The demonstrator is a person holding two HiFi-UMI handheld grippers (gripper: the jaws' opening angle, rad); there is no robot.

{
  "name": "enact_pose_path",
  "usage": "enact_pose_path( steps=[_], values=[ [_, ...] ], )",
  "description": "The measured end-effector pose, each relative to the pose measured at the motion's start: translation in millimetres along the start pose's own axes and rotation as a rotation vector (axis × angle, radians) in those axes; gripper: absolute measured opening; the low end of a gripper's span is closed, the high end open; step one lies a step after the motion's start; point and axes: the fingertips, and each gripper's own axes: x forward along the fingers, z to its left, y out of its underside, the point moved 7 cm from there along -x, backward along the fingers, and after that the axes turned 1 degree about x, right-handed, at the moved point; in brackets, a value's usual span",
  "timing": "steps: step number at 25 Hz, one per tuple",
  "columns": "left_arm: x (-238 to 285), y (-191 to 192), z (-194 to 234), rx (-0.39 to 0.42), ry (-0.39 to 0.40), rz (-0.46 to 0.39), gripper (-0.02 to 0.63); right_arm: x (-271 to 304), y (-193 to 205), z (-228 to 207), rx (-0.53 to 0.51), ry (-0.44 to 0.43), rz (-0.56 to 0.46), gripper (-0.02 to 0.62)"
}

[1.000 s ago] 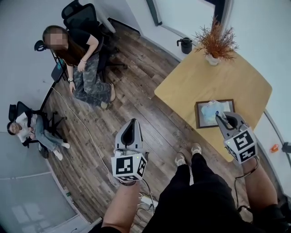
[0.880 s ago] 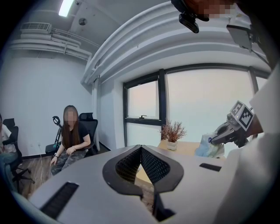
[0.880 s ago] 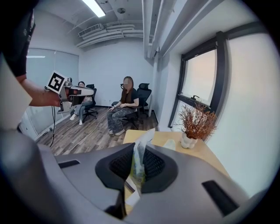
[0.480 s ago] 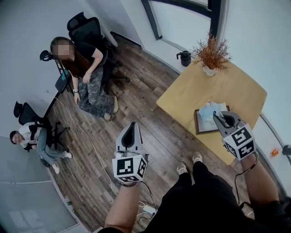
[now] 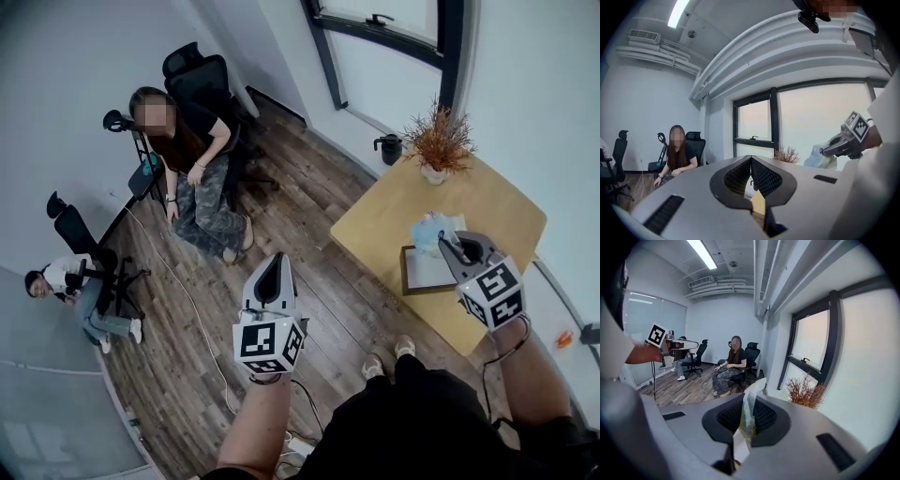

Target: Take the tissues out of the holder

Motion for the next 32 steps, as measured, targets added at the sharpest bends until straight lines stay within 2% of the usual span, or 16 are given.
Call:
enact_pose_path(
  steps=[10,19,27,32],
  values=[
    [-1,-49,-15,0.043,-0.009,-0.089,0.008,-20,-32,-22,-0.02,0.015,-0.085,0.026],
    [-12,-83,-10,0.071,-0.021,-0.129,0.008,-38,-65,-31,-0.025,0.032,-0.165,0.026],
    [-16,-111,1,0.06,-0.057,-0.151,0.008,-58,-94,-46,0.012,0.05,-0.229,0.026],
    [-14,-115,1,0.055,-0.051,-0.167,0.008,-69,-108,-45,0.011,0.064,-0.276,0.027]
  ],
)
